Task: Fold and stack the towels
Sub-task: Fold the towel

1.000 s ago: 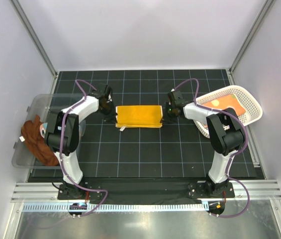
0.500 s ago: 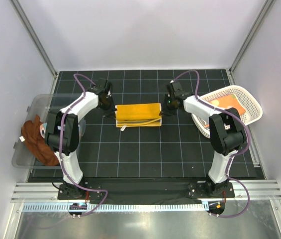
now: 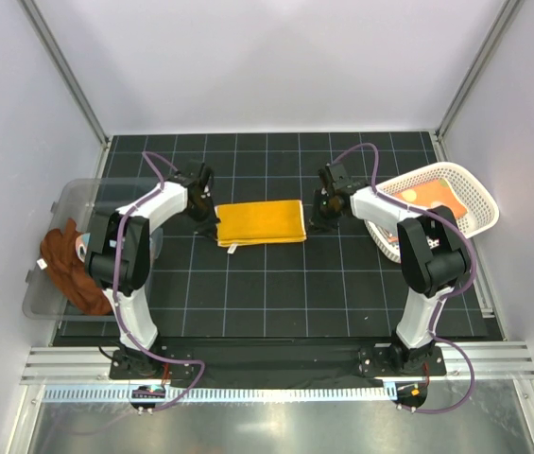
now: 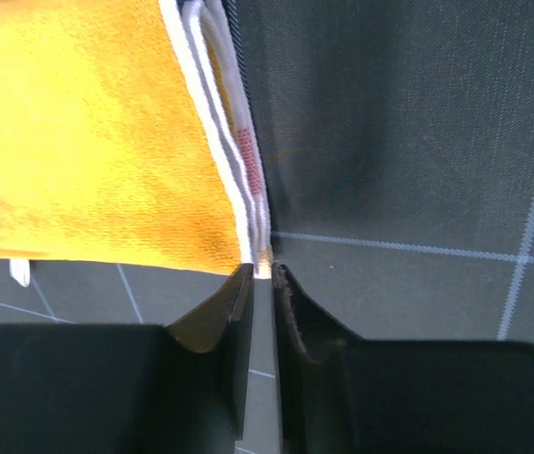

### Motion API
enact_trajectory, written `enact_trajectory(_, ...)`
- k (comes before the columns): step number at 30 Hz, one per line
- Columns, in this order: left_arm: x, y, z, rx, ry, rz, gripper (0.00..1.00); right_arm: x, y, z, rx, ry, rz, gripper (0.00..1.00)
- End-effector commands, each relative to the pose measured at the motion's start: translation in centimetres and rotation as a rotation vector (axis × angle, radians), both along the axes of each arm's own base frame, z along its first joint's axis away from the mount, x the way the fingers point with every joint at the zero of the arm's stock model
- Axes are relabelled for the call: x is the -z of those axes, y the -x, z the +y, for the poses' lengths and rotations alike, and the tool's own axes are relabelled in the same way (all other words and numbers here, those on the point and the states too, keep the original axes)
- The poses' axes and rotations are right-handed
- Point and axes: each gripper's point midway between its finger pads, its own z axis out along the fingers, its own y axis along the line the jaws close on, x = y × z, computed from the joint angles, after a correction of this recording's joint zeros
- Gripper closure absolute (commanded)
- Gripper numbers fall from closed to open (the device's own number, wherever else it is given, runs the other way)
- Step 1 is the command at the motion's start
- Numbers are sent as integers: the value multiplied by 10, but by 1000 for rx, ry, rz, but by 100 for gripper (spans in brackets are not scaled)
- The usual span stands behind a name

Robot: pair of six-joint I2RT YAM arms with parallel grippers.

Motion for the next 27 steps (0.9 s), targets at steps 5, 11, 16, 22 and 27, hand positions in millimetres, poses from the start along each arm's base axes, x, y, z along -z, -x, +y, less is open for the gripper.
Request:
enact_trajectory(5,-13,-10,-4,18,24,-59,100,-20,-11,4,-12,-32,-80,88)
enact_trajectory(11,2,-1,-4,14,26,-16,100,-21,-11,10,-12,-63,-80,75)
enact_trajectory(16,18,5,-2,17,15,19,100,-39,-20,22,-5,-111,-105,75)
enact_trajectory(22,-1,2,-7,38,38,0,84,-47,-32,62,-98,-250,-124,71)
enact_trajectory(27,-41,-9,-16,57,89,-68,73,-9,-27,60,-136,-211,-75,70)
